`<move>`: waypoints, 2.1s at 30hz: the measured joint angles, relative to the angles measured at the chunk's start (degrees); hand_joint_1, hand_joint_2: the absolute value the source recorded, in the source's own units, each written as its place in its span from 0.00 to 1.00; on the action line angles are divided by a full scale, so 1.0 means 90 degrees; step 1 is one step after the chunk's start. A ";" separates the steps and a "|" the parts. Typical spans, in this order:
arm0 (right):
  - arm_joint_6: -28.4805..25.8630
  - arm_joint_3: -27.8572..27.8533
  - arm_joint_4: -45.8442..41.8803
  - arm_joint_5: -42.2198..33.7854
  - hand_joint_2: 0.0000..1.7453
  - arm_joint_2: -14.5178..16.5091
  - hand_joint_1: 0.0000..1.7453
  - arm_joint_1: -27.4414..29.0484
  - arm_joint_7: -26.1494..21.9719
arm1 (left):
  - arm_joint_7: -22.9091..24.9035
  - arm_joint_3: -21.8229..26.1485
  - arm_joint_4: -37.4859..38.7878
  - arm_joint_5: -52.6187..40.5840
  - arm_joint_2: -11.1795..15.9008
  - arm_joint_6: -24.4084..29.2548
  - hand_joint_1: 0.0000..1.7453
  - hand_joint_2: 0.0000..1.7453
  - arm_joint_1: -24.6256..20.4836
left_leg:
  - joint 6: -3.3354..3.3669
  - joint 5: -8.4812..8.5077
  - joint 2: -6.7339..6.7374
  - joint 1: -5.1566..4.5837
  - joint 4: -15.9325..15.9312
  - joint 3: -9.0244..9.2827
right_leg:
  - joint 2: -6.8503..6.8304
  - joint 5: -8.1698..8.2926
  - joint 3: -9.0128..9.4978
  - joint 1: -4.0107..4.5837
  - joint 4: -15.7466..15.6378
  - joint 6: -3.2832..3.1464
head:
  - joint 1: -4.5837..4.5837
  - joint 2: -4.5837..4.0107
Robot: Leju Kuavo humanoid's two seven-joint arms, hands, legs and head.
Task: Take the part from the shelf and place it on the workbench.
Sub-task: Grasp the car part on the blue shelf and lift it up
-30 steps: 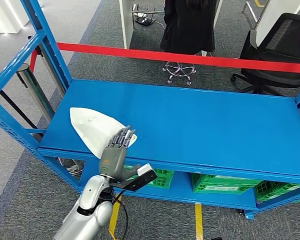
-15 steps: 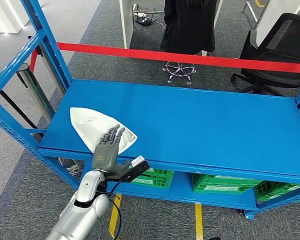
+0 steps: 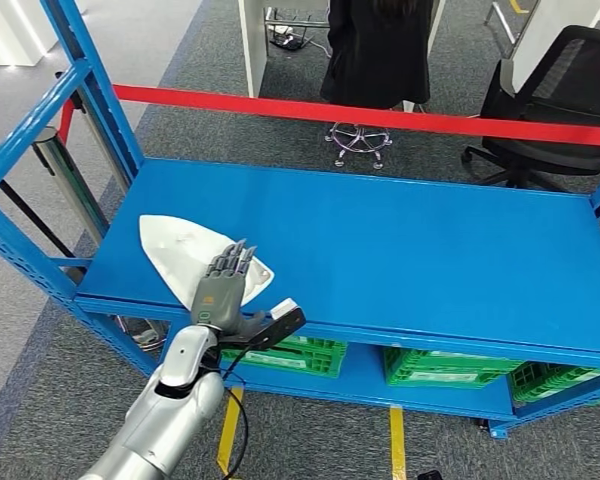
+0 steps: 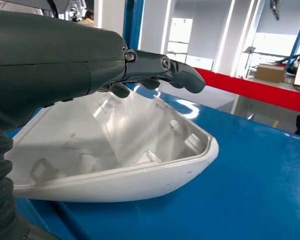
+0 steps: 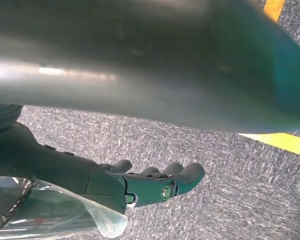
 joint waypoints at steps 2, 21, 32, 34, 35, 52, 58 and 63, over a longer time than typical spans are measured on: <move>0.0010 -0.0021 0.0000 0.0004 0.00 0.0000 0.00 -0.0003 0.0001 | 0.0033 0.0000 0.0001 -0.0012 -0.0011 -0.0119 0.00 1.00 -0.0048 | 0.0000 0.0000 0.0000 0.0000 0.0000 0.0000 | 0.0000 0.0000 0.0000 0.0000 0.0000 0.0000 | 0.0000 0.0000; 0.0042 -0.0130 0.0002 0.0142 0.00 0.0000 0.00 -0.0011 0.0027 | 0.0602 -0.0014 -0.0012 -0.0561 -0.0002 -0.0343 0.00 1.00 -0.0139 | 0.0000 0.0000 0.0000 0.0000 0.0000 0.0000 | 0.0000 0.0000 0.0002 0.0000 0.0001 0.0000 | -0.0001 -0.0001; 0.0056 -0.0206 0.0005 0.0235 0.00 0.0000 0.00 -0.0015 0.0028 | 0.0826 0.0058 -0.0073 -0.0908 0.0007 -0.0467 0.05 1.00 -0.0140 | 0.0000 0.0000 0.0000 0.0000 0.0000 0.0001 | 0.0000 0.0000 0.0002 0.0000 0.0003 0.0000 | 0.0000 0.0000; 0.0057 -0.0211 0.0005 0.0247 0.00 0.0000 0.00 -0.0016 0.0028 | 0.0836 0.0074 -0.0083 -0.0956 0.0003 -0.0510 0.25 1.00 -0.0140 | 0.0000 0.0000 0.0000 0.0000 0.0000 0.0001 | 0.0000 0.0000 0.0002 0.0000 0.0004 0.0000 | 0.0000 -0.0001; 0.0058 -0.0217 0.0005 0.0251 0.00 0.0000 0.00 -0.0016 0.0029 | 0.0844 0.0080 -0.0087 -0.0980 0.0002 -0.0533 0.46 1.00 -0.0140 | 0.0000 0.0000 0.0000 0.0000 0.0000 0.0001 | 0.0000 0.0000 0.0001 0.0000 0.0004 0.0000 | 0.0000 -0.0001; 0.0081 -0.0332 0.0004 0.0340 0.00 0.0000 0.00 -0.0026 0.0027 | 0.0874 0.0112 -0.0081 -0.1143 -0.0003 -0.0914 1.00 1.00 -0.0183 | 0.0000 0.0000 0.0000 0.0000 0.0000 0.0001 | 0.0000 0.0000 -0.0001 0.0000 0.0006 0.0000 | -0.0001 0.0001; 0.0086 -0.0354 0.0004 0.0355 0.00 0.0000 0.00 -0.0029 0.0028 | 0.0901 0.0112 -0.0076 -0.1172 -0.0013 -0.1014 1.00 1.00 -0.0261 | 0.0000 0.0000 0.0000 0.0000 0.0000 0.0003 | 0.0000 0.0000 0.0000 0.0000 0.0007 0.0000 | 0.0000 -0.0001; 0.0104 -0.0362 0.0004 0.0394 0.00 0.0000 0.00 -0.0030 0.0028 | 0.0893 0.0112 -0.0050 -0.1226 -0.0019 -0.1134 1.00 1.00 -0.0278 | 0.0000 0.0000 0.0000 0.0000 0.0000 0.0003 | 0.0000 0.0000 0.0000 0.0000 0.0008 0.0000 | -0.0001 0.0000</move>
